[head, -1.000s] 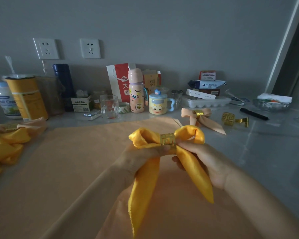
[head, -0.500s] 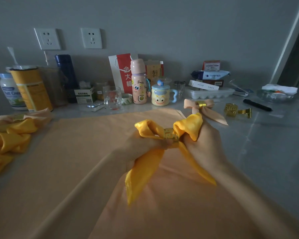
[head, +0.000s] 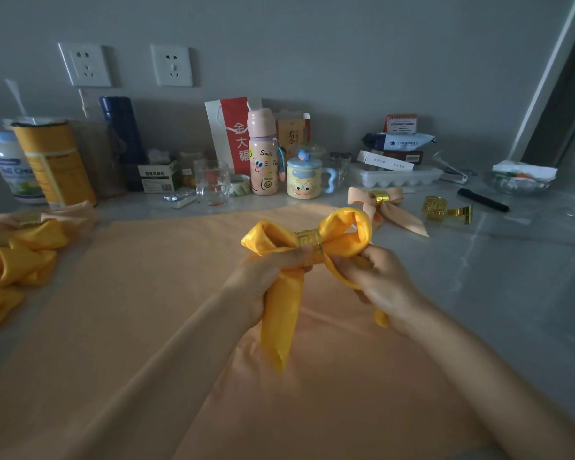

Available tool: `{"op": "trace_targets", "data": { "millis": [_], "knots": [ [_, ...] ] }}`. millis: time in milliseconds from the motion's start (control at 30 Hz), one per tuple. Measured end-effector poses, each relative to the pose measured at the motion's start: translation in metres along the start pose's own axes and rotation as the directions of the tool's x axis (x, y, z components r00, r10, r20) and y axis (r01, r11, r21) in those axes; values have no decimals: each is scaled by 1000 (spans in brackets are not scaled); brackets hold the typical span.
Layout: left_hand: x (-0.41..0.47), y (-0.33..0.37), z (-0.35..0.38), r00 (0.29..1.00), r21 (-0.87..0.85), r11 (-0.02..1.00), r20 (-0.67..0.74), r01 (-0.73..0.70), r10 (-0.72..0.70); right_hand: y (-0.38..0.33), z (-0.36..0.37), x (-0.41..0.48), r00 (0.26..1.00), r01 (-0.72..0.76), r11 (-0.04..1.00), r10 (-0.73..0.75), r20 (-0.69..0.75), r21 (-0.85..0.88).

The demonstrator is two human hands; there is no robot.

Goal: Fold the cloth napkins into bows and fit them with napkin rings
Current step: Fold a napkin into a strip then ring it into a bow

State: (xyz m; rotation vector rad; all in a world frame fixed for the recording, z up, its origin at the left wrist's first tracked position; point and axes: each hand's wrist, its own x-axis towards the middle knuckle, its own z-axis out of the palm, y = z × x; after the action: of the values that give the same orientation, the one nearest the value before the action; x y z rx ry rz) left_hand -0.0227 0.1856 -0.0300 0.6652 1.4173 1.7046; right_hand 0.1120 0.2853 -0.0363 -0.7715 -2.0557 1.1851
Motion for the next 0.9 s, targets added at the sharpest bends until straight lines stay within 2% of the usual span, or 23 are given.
{"op": "trace_targets", "data": {
  "millis": [100,200,267,333,367,433,500,533,600,700,767,900],
  "knots": [
    [-3,6,-2,1000,-79,997,-7,8,-8,-1,0,0,979,188,971,-197,-53,-149],
    [-2,3,-1,999,-119,993,-41,22,-27,4,10,-5,931,342,888,-365,-16,-308],
    [-3,2,-2,999,-136,991,-42,19,-25,4,16,-11,933,335,850,-358,20,-407],
    [-3,-1,0,999,-135,991,-41,10,-15,0,18,-15,960,257,844,-277,29,-470],
    [-3,-3,1,1000,-131,991,-29,2,-5,-6,19,-17,972,218,871,-234,20,-440],
    [-6,-4,5,1000,-109,994,12,-14,16,-18,18,-21,996,83,982,-80,25,-168],
    [-12,-5,9,996,-91,996,80,-19,26,-31,17,-24,985,-76,987,52,165,142],
    [-15,-5,12,993,-89,996,112,-8,18,-31,16,-25,968,-111,976,63,244,189],
    [-20,-8,18,988,-66,998,154,17,-7,-29,18,-26,951,-139,975,83,297,172],
    [-23,-14,28,983,54,998,180,-26,16,-22,17,-23,968,-197,971,170,186,136],
    [-23,-16,32,986,132,986,147,-100,81,-16,16,-19,969,-230,963,213,127,143],
    [-24,-19,34,986,168,972,62,-165,157,-13,24,-19,969,-232,962,215,122,142]
  ]
}}
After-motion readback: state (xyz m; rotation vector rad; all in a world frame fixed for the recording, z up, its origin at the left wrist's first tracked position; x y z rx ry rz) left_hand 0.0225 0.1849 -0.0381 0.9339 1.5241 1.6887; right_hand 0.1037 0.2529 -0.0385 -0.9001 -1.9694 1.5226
